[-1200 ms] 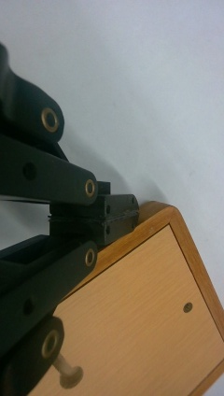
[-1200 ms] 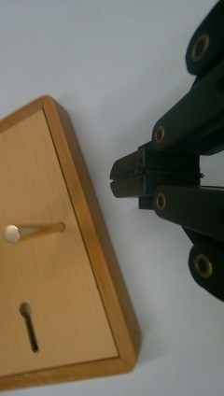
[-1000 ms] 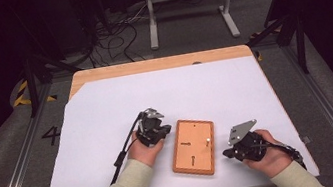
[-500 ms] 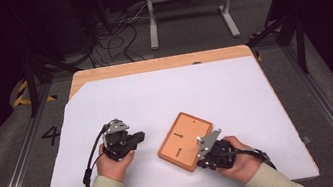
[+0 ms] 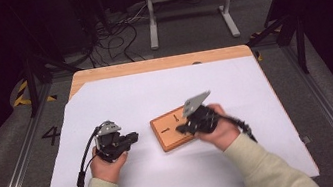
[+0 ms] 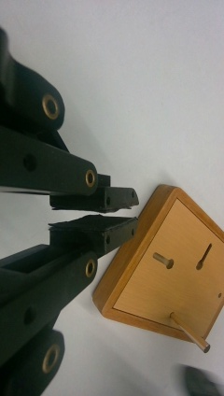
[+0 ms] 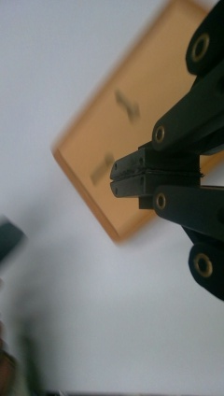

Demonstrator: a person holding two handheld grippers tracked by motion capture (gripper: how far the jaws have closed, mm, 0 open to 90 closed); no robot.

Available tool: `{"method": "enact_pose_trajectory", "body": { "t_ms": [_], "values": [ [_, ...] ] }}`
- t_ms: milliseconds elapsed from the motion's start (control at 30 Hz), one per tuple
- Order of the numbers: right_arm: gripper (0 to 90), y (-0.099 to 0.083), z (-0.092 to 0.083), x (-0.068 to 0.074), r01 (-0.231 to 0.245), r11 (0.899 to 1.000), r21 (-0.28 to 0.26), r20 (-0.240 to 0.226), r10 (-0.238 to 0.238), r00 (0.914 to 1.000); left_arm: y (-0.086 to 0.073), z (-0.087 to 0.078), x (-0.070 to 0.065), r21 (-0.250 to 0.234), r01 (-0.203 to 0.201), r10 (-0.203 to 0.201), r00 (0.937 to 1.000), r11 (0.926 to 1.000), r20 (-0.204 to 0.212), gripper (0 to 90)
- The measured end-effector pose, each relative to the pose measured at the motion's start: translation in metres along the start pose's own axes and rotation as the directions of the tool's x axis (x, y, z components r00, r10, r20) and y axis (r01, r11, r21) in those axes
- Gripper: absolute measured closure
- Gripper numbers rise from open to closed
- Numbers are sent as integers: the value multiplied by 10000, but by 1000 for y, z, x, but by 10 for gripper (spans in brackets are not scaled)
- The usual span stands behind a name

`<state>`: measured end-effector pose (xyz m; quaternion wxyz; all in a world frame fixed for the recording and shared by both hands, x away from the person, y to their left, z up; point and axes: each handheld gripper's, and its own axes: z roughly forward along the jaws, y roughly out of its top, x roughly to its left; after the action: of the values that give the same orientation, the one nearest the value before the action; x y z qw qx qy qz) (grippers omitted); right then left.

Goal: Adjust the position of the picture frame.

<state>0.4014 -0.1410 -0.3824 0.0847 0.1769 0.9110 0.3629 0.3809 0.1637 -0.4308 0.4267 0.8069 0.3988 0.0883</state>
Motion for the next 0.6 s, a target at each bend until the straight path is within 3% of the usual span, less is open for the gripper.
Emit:
{"method": "enact_pose_trajectory", "body": {
  "t_ms": [33,100,233,333,367,433,600],
  "values": [
    [900,6,-9,-17,-304,9993,-197,370,311,9988,0,0,-1,5,-17,17,10000,10000,-18,830],
    [900,10,-9,-50,-688,9976,105,1401,666,9879,0,1,-2,-2,-52,52,10000,10000,12,819],
    [900,-8,24,-110,-2487,9681,313,1871,2388,9529,0,1,-2,-126,-198,198,9998,9997,18,782],
    [900,-17,46,-124,-2821,9566,727,2146,2612,9411,0,2,-1,-119,-229,229,9997,9997,58,783],
    [900,-17,50,-126,-2789,9574,752,2163,2574,9418,-1,2,-1,-90,-205,206,9997,9997,106,784],
    [900,-16,54,-131,-3088,9448,1094,2214,2797,9342,-1,3,-2,-78,-229,230,9996,9997,140,786],
    [900,-12,49,-128,-2917,9293,2265,1952,2501,9484,0,0,-2,-213,-244,248,9995,9995,195,787]
  ]
}}
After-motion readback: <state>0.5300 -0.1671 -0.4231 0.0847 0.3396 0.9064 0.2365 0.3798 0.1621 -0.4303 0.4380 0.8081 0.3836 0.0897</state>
